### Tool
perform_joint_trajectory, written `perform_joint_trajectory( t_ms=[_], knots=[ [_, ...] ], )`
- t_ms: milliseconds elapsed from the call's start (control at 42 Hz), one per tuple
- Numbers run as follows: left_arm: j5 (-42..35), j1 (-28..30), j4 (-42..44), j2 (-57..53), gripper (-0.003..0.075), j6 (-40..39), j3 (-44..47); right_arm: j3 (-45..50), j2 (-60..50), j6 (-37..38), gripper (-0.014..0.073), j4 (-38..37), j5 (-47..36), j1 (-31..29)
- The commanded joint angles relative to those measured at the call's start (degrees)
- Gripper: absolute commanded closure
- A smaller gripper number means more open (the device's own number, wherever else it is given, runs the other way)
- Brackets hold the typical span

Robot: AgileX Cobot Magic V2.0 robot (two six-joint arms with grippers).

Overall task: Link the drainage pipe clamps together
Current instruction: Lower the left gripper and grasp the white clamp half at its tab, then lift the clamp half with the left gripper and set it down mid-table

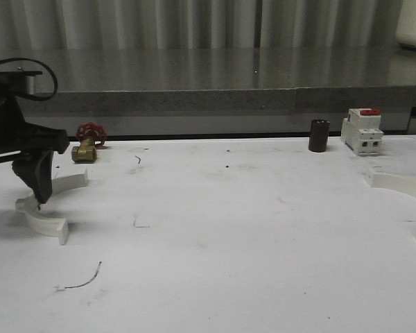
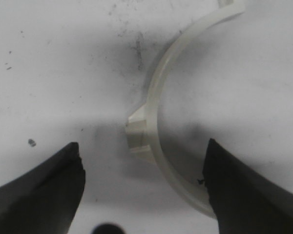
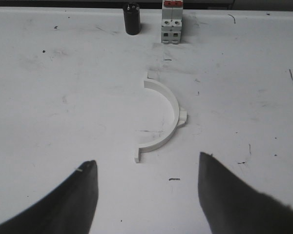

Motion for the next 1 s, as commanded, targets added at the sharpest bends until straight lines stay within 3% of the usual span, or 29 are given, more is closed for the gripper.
perform_joint_trajectory(
  t_ms=[0,166,381,547,761,975],
  knots=[
    [-2.29,-0.27,-0.55,-0.69,0.0227,-0.72,-2.61,-1.61,0.31,-0.39,0.0116,-0.51,-3.5,-0.06],
    [-3.83,-0.27,-0.55,0.8,0.026,-0.72,-2.74,-1.61,0.31,-0.39,0.0116,-0.51,-3.5,-0.06],
    [-4.35,-0.27,-0.55,1.9,0.0519,-0.72,-2.74,-1.61,0.31,-0.39,0.0116,-0.51,-3.5,-0.06],
    [-6.66,-0.27,-0.55,2.14,0.0646,-0.72,-2.74,-1.61,0.31,-0.39,0.0116,-0.51,-3.5,-0.06],
    [-7.27,-0.27,-0.55,2.14,0.0736,-0.72,-2.74,-1.61,0.31,-0.39,0.0116,-0.51,-3.5,-0.06],
    [-3.57,-2.01,-0.55,-0.06,0.0741,-0.72,-3.84,-1.61,0.31,-0.39,0.0116,-0.51,-3.5,-0.06]
  ],
)
